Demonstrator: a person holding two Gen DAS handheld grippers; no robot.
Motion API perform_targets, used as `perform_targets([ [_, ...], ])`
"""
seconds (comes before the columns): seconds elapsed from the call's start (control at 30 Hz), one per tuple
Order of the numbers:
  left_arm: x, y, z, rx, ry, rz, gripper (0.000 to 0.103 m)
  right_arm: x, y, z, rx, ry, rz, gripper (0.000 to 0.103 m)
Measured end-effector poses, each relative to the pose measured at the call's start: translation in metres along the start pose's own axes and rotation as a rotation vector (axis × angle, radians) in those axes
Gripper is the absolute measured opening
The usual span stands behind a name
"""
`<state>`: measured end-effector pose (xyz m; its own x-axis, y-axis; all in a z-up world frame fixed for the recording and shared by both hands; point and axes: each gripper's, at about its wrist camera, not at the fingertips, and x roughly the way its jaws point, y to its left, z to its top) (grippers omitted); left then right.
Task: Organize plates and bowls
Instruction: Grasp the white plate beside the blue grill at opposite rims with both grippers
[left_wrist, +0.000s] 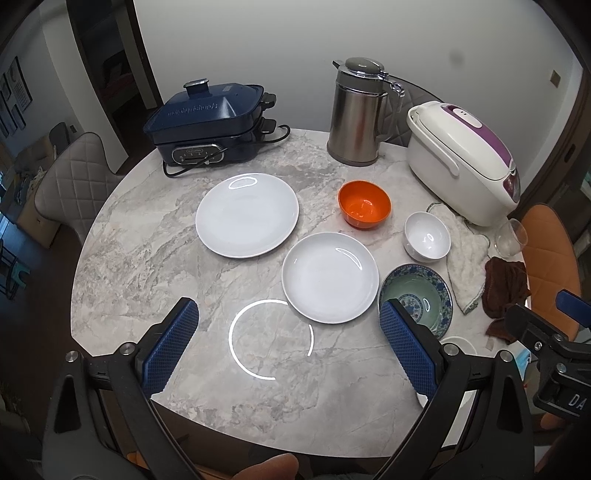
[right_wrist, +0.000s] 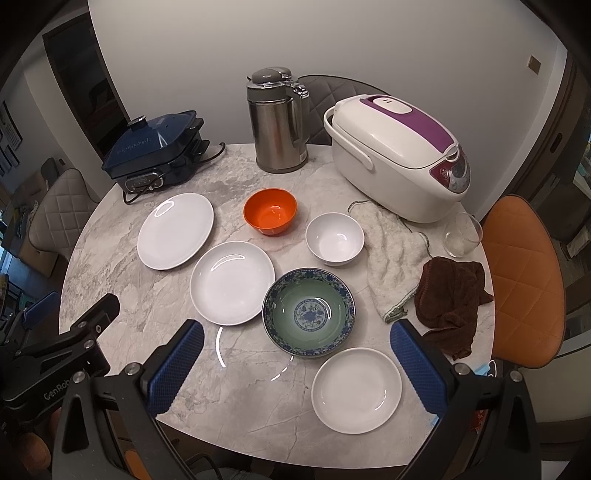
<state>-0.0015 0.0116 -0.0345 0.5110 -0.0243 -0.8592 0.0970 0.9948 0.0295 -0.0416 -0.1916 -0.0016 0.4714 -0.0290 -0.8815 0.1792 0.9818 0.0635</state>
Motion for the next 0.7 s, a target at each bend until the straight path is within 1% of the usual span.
perform_targets([
  [0.07, 0.015, 0.007, -0.007, -0.007, 0.021, -0.019, 0.100, 0.007, 0.001, -0.005, 0.001, 0.012, 0.036, 0.103],
  [0.13, 0.031, 0.021, -0.019, -0.022, 0.045, -0.049, 0.099, 0.021, 0.001, -0.010, 0.011, 0.052, 0.084, 0.103],
  [0.17, 0.042, 0.034, -0.028, -0.043, 0.067, -0.093, 0.099, 0.030, 0.002, -0.013, 0.021, 0.082, 0.127, 0.103],
  [0.23, 0.063, 0.064, -0.041, -0.130, 0.120, -0.194, 0.099, 0.049, 0.004, -0.018, 0.038, 0.126, 0.214, 0.103],
  [0.27, 0.076, 0.081, -0.046, -0.166, 0.155, -0.218, 0.100, 0.059, 0.007, -0.021, 0.047, 0.149, 0.259, 0.103],
  [0.3, 0.086, 0.094, -0.050, -0.168, 0.161, -0.222, 0.100, 0.068, 0.011, -0.023, 0.054, 0.170, 0.291, 0.103],
  [0.33, 0.094, 0.106, -0.051, -0.148, 0.143, -0.218, 0.100, 0.075, 0.018, -0.026, 0.064, 0.180, 0.326, 0.103],
  [0.37, 0.100, 0.117, -0.052, -0.117, 0.102, -0.217, 0.101, 0.078, 0.024, -0.025, 0.070, 0.175, 0.363, 0.103],
  [0.4, 0.105, 0.126, -0.052, -0.067, 0.052, -0.216, 0.102, 0.075, 0.030, -0.023, 0.078, 0.131, 0.429, 0.103],
  [0.43, 0.111, 0.136, -0.051, -0.014, 0.022, -0.209, 0.102, 0.065, 0.035, -0.020, 0.100, 0.027, 0.527, 0.103],
  [0.47, 0.121, 0.148, -0.046, 0.023, 0.027, -0.199, 0.102, 0.057, 0.037, -0.016, 0.125, -0.078, 0.611, 0.103],
  [0.5, 0.133, 0.164, -0.039, 0.033, 0.057, -0.206, 0.102, 0.053, 0.040, -0.015, 0.153, -0.171, 0.686, 0.103],
  [0.53, 0.149, 0.183, -0.028, 0.015, 0.098, -0.214, 0.102, 0.057, 0.047, -0.012, 0.180, -0.213, 0.726, 0.103],
  [0.57, 0.166, 0.207, -0.014, -0.018, 0.126, -0.222, 0.102, 0.069, 0.058, -0.008, 0.194, -0.195, 0.733, 0.103],
  [0.6, 0.184, 0.229, -0.001, -0.044, 0.142, -0.228, 0.102, 0.087, 0.074, -0.003, 0.194, -0.114, 0.713, 0.103],
  [0.63, 0.203, 0.250, 0.016, -0.057, 0.156, -0.236, 0.101, 0.110, 0.091, 0.003, 0.195, 0.007, 0.676, 0.103],
  [0.67, 0.221, 0.269, 0.031, -0.059, 0.168, -0.249, 0.101, 0.131, 0.102, 0.007, 0.238, 0.074, 0.659, 0.103],
  [0.7, 0.239, 0.287, 0.046, -0.057, 0.178, -0.265, 0.101, 0.149, 0.106, 0.009, 0.335, 0.103, 0.700, 0.103],
])
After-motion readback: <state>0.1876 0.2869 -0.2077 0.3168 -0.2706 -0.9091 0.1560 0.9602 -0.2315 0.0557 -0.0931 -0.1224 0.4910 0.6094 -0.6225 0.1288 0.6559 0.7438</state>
